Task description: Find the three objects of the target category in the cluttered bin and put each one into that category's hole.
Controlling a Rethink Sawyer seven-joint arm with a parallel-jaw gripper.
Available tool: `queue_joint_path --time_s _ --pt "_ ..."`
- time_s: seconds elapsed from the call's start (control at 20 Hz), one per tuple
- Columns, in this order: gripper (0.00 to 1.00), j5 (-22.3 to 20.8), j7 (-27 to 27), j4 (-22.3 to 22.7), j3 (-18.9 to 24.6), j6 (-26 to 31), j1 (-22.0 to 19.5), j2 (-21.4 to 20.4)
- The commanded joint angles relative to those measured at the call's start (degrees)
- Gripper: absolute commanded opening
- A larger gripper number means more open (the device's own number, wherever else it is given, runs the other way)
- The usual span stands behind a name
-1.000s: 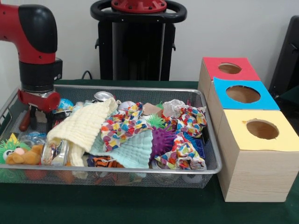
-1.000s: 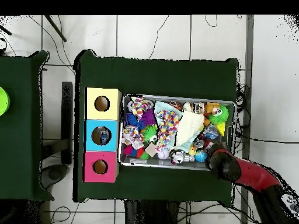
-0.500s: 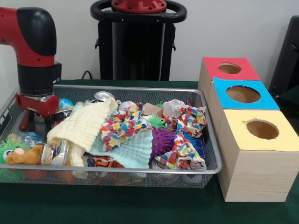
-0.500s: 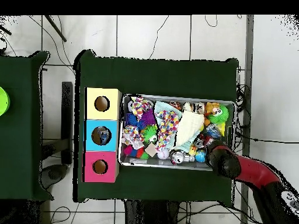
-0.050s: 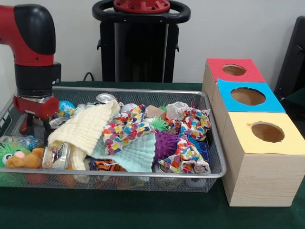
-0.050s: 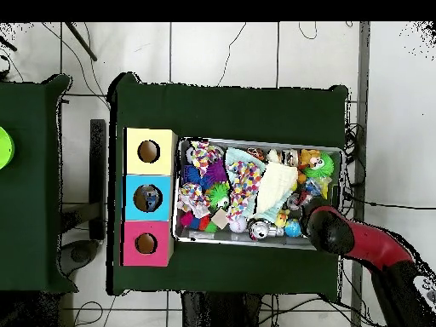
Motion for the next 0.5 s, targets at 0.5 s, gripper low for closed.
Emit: queue_joint_path --time_s 0.5 --pt "1.00 -2.5 -6.7 -4.7 7.2 7.1 -1.2 -1.0"
